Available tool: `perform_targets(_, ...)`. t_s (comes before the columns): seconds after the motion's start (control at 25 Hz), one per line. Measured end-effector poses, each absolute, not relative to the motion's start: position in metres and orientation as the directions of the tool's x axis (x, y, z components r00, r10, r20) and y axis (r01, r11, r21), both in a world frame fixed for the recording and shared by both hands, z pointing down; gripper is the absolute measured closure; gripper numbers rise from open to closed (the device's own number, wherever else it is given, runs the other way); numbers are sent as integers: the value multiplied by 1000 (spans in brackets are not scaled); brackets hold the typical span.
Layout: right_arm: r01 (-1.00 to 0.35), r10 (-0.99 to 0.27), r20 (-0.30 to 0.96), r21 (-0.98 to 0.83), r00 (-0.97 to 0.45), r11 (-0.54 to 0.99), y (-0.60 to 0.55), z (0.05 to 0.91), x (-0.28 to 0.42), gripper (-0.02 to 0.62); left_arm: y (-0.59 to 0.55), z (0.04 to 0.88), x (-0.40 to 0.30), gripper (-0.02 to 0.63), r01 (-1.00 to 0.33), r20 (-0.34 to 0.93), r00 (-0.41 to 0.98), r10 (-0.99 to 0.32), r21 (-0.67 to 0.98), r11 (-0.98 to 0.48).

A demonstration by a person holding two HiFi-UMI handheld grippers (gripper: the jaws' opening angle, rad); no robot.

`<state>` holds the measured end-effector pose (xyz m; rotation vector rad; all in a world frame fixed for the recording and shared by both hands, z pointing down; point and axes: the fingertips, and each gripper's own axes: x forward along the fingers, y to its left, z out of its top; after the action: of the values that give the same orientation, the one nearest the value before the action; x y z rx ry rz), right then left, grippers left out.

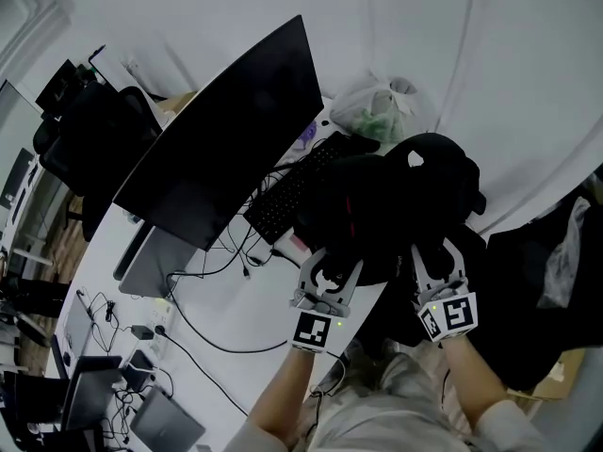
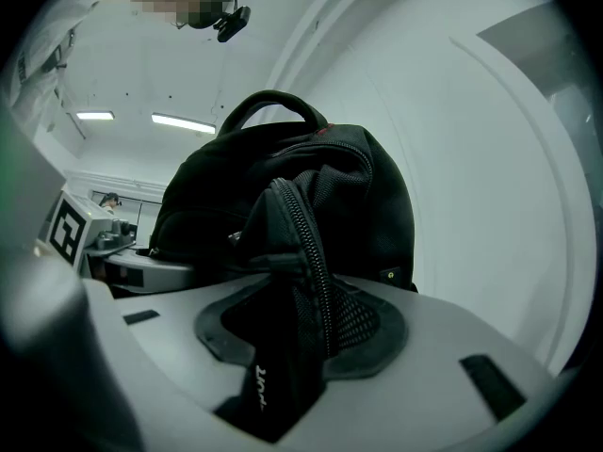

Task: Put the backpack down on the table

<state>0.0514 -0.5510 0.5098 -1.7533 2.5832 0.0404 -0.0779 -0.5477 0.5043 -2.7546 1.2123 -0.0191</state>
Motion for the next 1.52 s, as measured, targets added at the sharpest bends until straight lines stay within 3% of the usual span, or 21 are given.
perform_targets(0.48,-925,-925,-24,30,-379,378,-517,514,61,448,-516,510,-91,406,-757,-28,649,-760,-129,-641)
perform_targets(0.88,-916,-914,-62,10,-401,401,-442,503,94,448,-465,509,-112,399,-856,-32,504,-863,-151,-494)
perform_targets(1.28,-880,-876,-93,4,-473,474,-327,483,123,449,-344,494,-104,400,-911,-44,396,-917,-146,-386)
perform_targets(1.52,-864,-856,-131,7,-500,504,-256,469,142,462,-263,470,-94,490,-934,-92,343,-935,-134,-330)
